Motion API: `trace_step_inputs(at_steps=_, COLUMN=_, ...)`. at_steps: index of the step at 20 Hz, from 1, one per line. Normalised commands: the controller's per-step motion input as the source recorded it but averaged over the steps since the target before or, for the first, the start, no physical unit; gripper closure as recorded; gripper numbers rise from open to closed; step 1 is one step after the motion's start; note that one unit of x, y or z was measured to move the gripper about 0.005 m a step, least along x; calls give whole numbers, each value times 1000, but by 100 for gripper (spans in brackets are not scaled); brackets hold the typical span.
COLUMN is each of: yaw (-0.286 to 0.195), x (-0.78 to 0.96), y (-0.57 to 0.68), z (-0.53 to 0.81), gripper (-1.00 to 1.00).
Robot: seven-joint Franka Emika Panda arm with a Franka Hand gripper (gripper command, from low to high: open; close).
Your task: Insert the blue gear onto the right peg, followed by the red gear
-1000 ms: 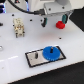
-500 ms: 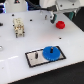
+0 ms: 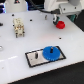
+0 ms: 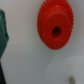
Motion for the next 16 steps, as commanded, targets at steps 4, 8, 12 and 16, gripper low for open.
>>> trace_step_inputs(at_steps=4, yaw=0, x=-428, y=-135, z=-367, gripper=-100)
trace_step_inputs(at_steps=8, yaw=0, x=-397, y=-224, z=-261, gripper=-100)
trace_step_inputs(at_steps=12, yaw=0, x=-264, y=-217, z=-230, gripper=100)
trace_step_inputs(at_steps=16, yaw=0, x=-133, y=-87, z=-106, gripper=100)
